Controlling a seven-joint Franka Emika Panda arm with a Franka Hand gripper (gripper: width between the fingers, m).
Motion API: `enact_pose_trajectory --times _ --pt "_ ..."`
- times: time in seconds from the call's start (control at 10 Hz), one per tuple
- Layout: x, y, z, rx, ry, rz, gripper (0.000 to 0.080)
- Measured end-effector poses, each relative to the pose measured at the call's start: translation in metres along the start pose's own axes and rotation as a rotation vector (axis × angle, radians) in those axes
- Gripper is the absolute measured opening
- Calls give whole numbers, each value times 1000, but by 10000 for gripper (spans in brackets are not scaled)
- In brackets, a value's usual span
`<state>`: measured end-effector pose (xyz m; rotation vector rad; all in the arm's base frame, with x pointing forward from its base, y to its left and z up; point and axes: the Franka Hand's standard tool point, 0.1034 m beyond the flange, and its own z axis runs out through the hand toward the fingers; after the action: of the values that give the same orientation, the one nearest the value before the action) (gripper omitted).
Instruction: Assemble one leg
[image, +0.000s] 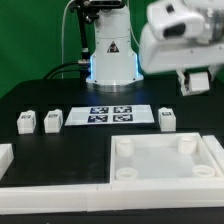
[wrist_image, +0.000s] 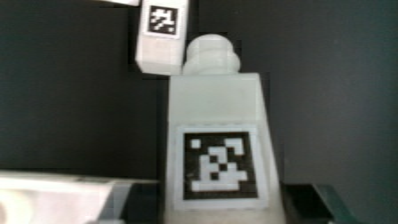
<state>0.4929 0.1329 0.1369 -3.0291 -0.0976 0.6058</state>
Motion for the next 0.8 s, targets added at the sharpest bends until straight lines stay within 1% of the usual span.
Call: enact_pose_trajectory --times 0.1,0.2,0.3,0.4,0.6,0.7,0.8 --pt "5 -5 -25 -14 108 7 292" --pt "3 -12 -35 -24 172 6 292" --pt "12 -12 -31 -8 319 1 292" --pt "10 -11 -28 0 402 0 292" --pt "17 -14 -32 29 613 -11 292" --pt "30 -2 -43 25 721 -45 292" --pt "48 12 -61 22 851 -58 292"
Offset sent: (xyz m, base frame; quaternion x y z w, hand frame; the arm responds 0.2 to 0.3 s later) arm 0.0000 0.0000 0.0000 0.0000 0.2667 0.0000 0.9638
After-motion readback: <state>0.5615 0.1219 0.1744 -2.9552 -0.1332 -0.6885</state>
